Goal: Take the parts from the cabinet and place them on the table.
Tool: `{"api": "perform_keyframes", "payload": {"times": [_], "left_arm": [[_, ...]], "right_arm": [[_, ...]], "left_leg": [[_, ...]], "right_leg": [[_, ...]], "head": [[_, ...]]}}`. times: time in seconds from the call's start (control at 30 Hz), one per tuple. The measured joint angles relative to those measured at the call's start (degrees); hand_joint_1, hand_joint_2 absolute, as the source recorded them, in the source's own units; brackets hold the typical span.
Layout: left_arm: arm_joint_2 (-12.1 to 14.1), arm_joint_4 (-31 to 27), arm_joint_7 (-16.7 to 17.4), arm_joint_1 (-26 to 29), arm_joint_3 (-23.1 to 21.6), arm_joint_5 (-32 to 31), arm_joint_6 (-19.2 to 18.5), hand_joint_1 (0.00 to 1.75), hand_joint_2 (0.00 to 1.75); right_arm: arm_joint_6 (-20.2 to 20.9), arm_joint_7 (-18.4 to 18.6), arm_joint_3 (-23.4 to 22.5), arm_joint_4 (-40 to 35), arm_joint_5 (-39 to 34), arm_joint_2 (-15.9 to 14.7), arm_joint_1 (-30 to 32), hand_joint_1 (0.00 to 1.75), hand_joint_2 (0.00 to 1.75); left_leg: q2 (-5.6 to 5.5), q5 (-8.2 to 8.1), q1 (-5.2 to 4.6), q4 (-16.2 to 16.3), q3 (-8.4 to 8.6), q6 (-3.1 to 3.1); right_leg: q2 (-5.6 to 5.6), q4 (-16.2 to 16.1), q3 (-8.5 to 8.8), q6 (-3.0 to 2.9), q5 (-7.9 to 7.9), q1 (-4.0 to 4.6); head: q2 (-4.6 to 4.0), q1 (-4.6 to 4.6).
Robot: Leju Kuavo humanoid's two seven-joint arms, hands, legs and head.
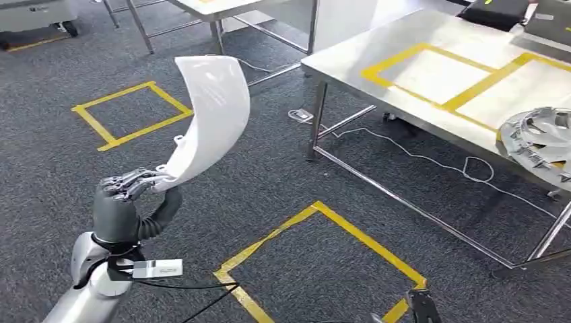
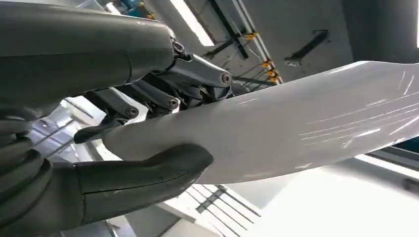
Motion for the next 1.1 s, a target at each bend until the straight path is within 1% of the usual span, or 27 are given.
{"api": "perform_keyframes", "payload": {"times": [0.03,0.07,0.1,0.17,0.23,0.3,0.33,0.4,0.43,0.47,0.5,0.53,0.57,0.6,0.67,0.7,0.73,0.77,0.8,0.83,0.9,0.93,0.97,1.0,1.03,1.07,1.1], "left_arm": [[-0.02,0.00,0.00,-0.08,-0.11,0.00,-0.02,1.75,1.75],[0.00,0.02,0.04,-0.16,-0.29,0.02,-0.04,1.75,1.75],[-0.02,0.17,0.11,-0.30,-0.42,0.09,-0.19,1.75,1.75],[-0.06,0.31,0.26,-0.82,-0.70,0.44,-0.61,1.75,1.75],[-0.22,0.50,0.59,-1.94,-1.12,0.94,-1.04,1.75,1.75],[-0.26,0.81,0.72,-2.74,-1.40,1.18,-1.18,1.75,1.75],[-0.26,1.11,0.85,-2.92,-1.49,1.25,-1.22,1.75,1.75],[-0.22,1.75,1.13,-2.97,-1.88,1.38,-1.35,1.75,1.75],[-0.24,1.97,1.14,-3.07,-1.93,1.40,-1.35,1.75,1.75],[-0.26,2.21,1.14,-3.27,-2.01,1.40,-1.35,1.75,1.75],[-0.24,2.38,1.14,-3.43,-2.12,1.40,-1.35,1.75,1.75],[-0.26,2.51,1.14,-3.56,-2.17,1.44,-1.35,1.75,1.75],[-0.24,2.67,1.14,-3.66,-2.17,1.51,-1.35,1.75,1.75],[-0.24,2.97,1.14,-3.65,-2.17,1.60,-1.35,1.75,1.75],[-0.44,3.19,1.14,-3.72,-2.36,1.73,-1.49,1.75,1.75],[-0.44,3.26,1.14,-3.98,-2.47,1.92,-1.53,1.75,1.75],[-0.57,3.30,1.14,-4.46,-2.58,2.25,-1.66,1.75,1.75],[-0.72,3.32,1.09,-4.74,-2.80,2.29,-1.95,1.75,1.75],[-0.79,3.34,0.98,-4.88,-2.97,2.43,-2.14,1.75,1.75],[-0.81,3.37,0.90,-4.95,-3.17,2.49,-2.30,1.75,1.75],[-0.83,3.56,0.76,-4.94,-3.59,2.84,-2.45,1.75,1.75],[-0.85,3.63,0.68,-4.94,-3.78,3.10,-2.67,1.75,1.75],[-0.85,3.67,0.55,-4.97,-3.98,3.50,-3.25,1.75,1.75],[-0.83,3.72,0.39,-4.98,-4.13,3.91,-3.72,1.75,1.75],[-0.85,3.76,0.26,-5.00,-4.35,4.24,-4.15,1.75,1.75],[-0.83,3.80,0.17,-5.02,-4.57,4.44,-4.33,1.75,1.75],[-0.79,3.89,0.09,-5.14,-4.66,4.48,-4.52,1.75,1.75]], "right_arm": [[-0.02,0.09,0.02,0.02,0.18,0.00,0.04,0.00,1.75],[-0.02,0.51,0.02,0.07,0.59,0.00,0.17,0.00,1.75],[-0.26,1.04,0.02,0.17,1.13,0.00,0.25,0.00,1.75],[-0.57,2.77,0.11,0.30,2.40,-0.02,0.61,0.00,1.75],[-0.61,3.86,0.17,0.31,2.79,-0.09,0.63,0.00,1.75],[-1.07,5.20,0.26,0.33,3.71,-0.31,1.05,0.00,1.75],[-1.37,6.11,0.33,0.44,4.15,-0.37,1.31,0.00,1.75],[-2.14,8.11,0.39,0.63,5.29,-0.39,2.05,0.00,1.75],[-2.29,8.55,0.42,0.74,5.57,-0.39,2.51,0.00,1.75],[-2.32,8.72,0.42,0.89,5.70,-0.39,3.15,0.00,1.75],[-2.32,8.92,0.46,1.00,5.77,-0.39,3.64,0.00,1.75],[-2.32,8.94,0.52,1.16,5.81,-0.39,3.93,0.00,1.75],[-2.34,8.98,0.57,1.27,5.86,-0.39,4.09,0.00,1.75],[-2.38,9.05,0.63,1.44,5.88,-0.39,4.11,0.00,1.75],[-2.51,9.71,0.72,1.46,6.01,-0.42,4.27,0.00,1.75],[-2.49,10.34,0.79,1.53,6.27,-0.42,4.46,0.00,1.75],[-2.42,11.33,0.79,1.53,6.47,-0.50,4.50,0.00,1.75],[-2.19,12.41,0.85,1.57,6.84,-0.86,4.46,0.00,1.75],[-1.79,13.59,0.98,1.73,7.19,-0.79,4.24,0.00,1.75],[-1.46,14.79,1.11,1.77,7.47,-0.81,4.18,0.00,1.75],[-1.09,16.72,1.29,1.81,7.83,-0.81,4.47,0.00,1.75],[-1.00,17.25,1.31,1.86,8.00,-0.81,4.80,0.00,1.75],[-0.92,17.53,1.31,1.88,8.26,-0.81,5.07,0.00,1.75],[-0.85,17.60,1.33,1.92,8.46,-0.81,5.24,0.00,1.75],[-0.81,17.62,1.33,1.95,8.50,-0.81,5.31,0.00,1.75],[-0.74,17.62,1.36,1.99,8.57,-0.81,5.33,0.00,1.75],[-0.68,17.62,1.38,2.27,8.63,-0.74,5.48,0.00,1.75]], "left_leg": [[0.42,-0.92,-0.05,-0.01,1.22,-0.14],[0.74,-1.76,-0.06,-0.21,1.65,-0.37],[0.93,-2.81,-0.40,0.30,2.67,-0.67],[1.42,-3.77,-0.19,-0.29,4.61,-1.63],[1.40,-2.59,0.09,1.49,4.30,-2.32],[-0.74,-0.79,0.24,8.81,-0.02,-2.57],[-1.25,-1.82,0.26,12.71,-3.13,-2.70],[-1.71,-7.54,0.24,16.62,-8.35,-2.73],[-1.80,-9.55,0.20,16.55,-9.90,-2.61],[-1.86,-9.86,0.16,15.64,-10.85,-2.47],[-1.95,-8.30,0.10,13.26,-11.04,-2.38],[-2.14,-4.32,0.03,9.72,-10.80,-2.25],[-2.65,2.17,0.00,5.73,-10.66,-2.24],[-3.51,7.30,0.03,1.30,-11.44,-2.12],[-3.37,7.50,-0.17,0.52,-10.64,-1.77],[-3.24,7.42,-0.07,0.01,-10.15,-1.42],[-2.97,6.99,0.11,-0.02,-9.41,-0.81],[-2.78,7.17,0.14,-0.02,-8.55,-0.64],[-2.51,6.59,0.16,-0.02,-7.78,-0.30],[-2.14,5.98,0.07,-0.02,-7.23,-0.19],[-1.60,4.53,0.08,-0.02,-5.83,-0.19],[-1.39,3.73,0.10,-0.02,-4.88,-0.21],[-1.14,2.86,0.12,-0.02,-3.77,-0.24],[-0.81,1.92,0.14,-0.02,-2.52,-0.35],[-0.41,0.99,0.17,-0.02,-1.28,-0.51],[-0.02,0.04,0.18,-0.03,-0.19,-0.76],[0.19,-0.93,-0.07,0.22,0.57,-1.03]], "right_leg": [[-0.51,-4.30,0.92,-0.31,3.47,0.02],[-1.91,-8.28,1.61,-0.69,8.50,0.13],[-3.12,-11.46,1.44,-0.84,10.97,0.45],[-2.38,-10.72,2.77,-1.34,9.88,0.77],[-1.30,-10.98,4.24,-1.93,9.33,0.62],[-0.66,-11.51,5.60,-2.62,8.34,0.45],[-0.23,-11.58,6.21,-2.93,7.69,0.41],[1.07,-11.58,7.70,-3.11,6.24,0.43],[1.69,-11.58,8.62,-3.01,5.46,0.45],[2.23,-11.58,9.70,-2.92,4.69,0.45],[2.76,-11.58,10.97,-2.92,3.83,0.39],[3.34,-11.58,12.16,-2.74,2.98,0.25],[3.78,-11.63,12.92,-2.49,2.14,0.18],[4.29,-11.03,13.46,-2.12,1.40,0.26],[5.02,-12.17,13.57,-1.45,-0.23,0.24],[4.94,-10.97,14.27,-1.00,0.75,0.34],[4.87,-11.26,14.82,-0.81,0.27,0.43],[3.80,-10.23,14.46,-0.58,0.08,0.51],[1.91,-6.79,12.78,-0.12,0.53,0.51],[1.02,-2.71,10.15,0.10,0.12,0.32],[0.38,3.53,4.87,0.41,-4.13,0.19],[0.29,4.25,3.21,0.68,-6.30,0.07],[0.23,3.25,2.44,0.76,-7.31,-0.05],[0.08,0.67,2.43,0.85,-6.40,-0.15],[-0.28,-2.82,2.84,0.89,-3.66,-0.25],[-1.37,-6.74,3.21,0.95,1.28,-0.35],[-3.76,-10.18,2.81,0.83,7.96,-0.38]], "head": [[0.00,-0.05],[0.00,0.02],[0.00,0.08],[0.00,-0.46],[0.00,-0.20],[0.00,-0.55],[0.00,-0.42],[0.00,-0.50],[0.00,-0.46],[0.00,-0.50],[0.00,-0.44],[0.00,-0.48],[0.00,-0.48],[-0.04,-0.59],[-0.02,-0.52],[0.00,-0.64],[0.00,-0.59],[0.02,-0.47],[-0.02,0.19],[0.00,0.20],[0.00,0.09],[0.00,0.15],[0.00,0.20],[0.00,0.22],[0.00,0.30],[0.00,0.39],[0.00,0.63]]}}
